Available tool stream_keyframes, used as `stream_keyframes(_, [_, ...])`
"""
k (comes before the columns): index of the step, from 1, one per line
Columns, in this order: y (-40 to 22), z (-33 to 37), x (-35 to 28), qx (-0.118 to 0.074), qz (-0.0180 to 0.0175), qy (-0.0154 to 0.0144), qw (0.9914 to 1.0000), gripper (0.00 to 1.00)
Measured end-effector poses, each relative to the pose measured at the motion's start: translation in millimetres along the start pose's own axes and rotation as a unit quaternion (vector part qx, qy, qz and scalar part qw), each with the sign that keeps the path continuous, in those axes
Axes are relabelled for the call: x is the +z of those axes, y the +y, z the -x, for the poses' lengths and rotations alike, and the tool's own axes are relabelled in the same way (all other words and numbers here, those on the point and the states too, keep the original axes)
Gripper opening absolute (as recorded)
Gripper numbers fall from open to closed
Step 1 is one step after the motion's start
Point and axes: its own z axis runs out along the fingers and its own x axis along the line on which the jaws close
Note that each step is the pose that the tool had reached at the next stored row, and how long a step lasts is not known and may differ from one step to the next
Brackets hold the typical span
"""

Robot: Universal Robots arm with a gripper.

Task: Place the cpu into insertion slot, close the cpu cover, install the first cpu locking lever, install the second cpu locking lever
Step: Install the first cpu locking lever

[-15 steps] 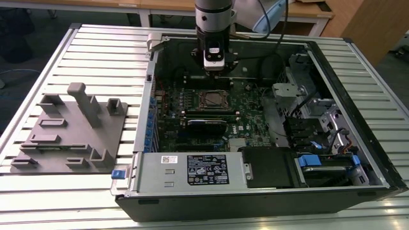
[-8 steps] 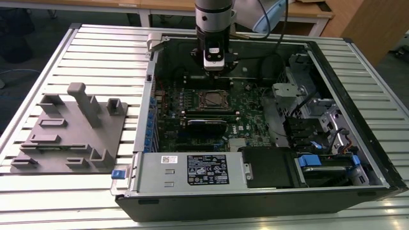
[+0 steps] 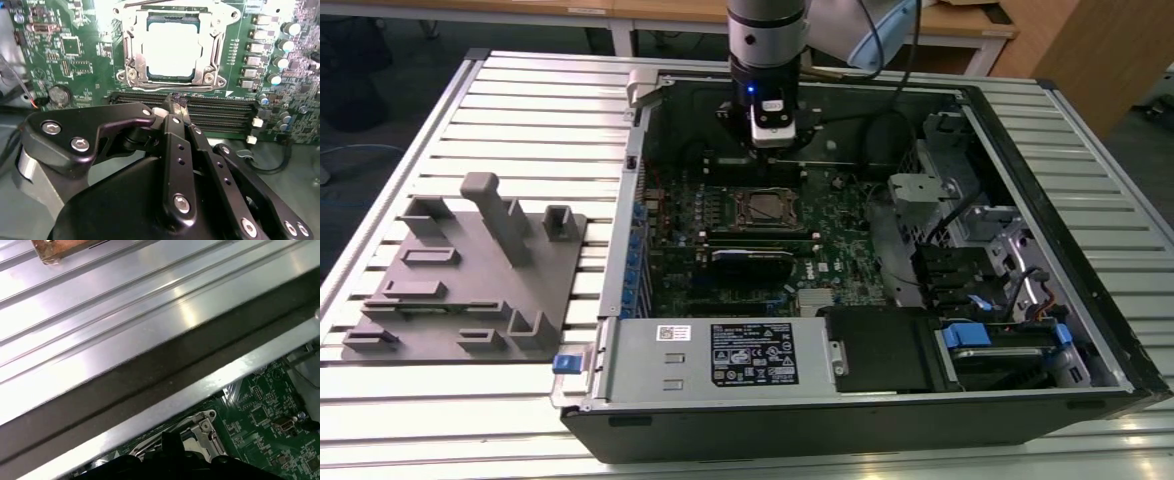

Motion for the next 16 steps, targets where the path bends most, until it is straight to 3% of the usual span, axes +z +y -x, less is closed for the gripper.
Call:
stream_keyframes(7, [-0.1, -0.1, 0.5, -0.044, 0.0011, 0.0023, 0.99902, 0.11])
stream_keyframes(10, [-0.1, -0.1, 0.8, -0.060, -0.0034, 0.0017, 0.99817, 0.11])
stream_keyframes(14, [-0.1, 0.0, 1.1, -0.075, -0.0141, -0.0015, 0.99705, 0.11])
stream_keyframes(16, [-0.1, 0.0, 1.1, -0.076, -0.0147, -0.0017, 0.99700, 0.11])
